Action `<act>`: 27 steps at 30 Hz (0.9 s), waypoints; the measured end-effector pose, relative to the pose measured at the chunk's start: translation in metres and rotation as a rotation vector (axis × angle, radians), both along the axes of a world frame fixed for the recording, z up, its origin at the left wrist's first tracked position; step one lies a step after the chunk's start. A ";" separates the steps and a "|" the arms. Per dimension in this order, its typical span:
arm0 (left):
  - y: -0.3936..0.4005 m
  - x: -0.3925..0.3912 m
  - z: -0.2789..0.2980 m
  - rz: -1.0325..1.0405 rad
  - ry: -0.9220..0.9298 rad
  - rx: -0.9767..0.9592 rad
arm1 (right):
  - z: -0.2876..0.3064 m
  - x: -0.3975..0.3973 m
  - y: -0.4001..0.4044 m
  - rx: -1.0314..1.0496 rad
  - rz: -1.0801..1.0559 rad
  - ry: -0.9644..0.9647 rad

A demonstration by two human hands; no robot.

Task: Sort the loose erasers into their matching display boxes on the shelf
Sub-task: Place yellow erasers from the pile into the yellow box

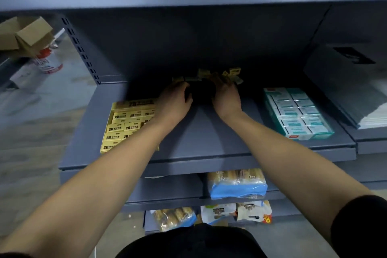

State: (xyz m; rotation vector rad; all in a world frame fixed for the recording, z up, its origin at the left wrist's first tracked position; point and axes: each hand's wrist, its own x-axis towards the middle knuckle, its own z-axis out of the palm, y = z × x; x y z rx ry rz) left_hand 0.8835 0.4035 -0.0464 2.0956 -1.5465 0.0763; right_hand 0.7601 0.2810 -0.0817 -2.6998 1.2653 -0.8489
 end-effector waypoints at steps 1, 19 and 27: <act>-0.002 0.001 0.000 -0.004 -0.001 -0.005 | -0.002 0.000 -0.009 -0.005 -0.047 0.019; -0.006 0.005 0.003 -0.008 0.018 0.024 | 0.012 -0.004 -0.011 0.165 -0.041 -0.116; 0.012 -0.008 0.010 -0.037 0.008 0.078 | 0.020 -0.014 0.034 0.269 0.136 -0.259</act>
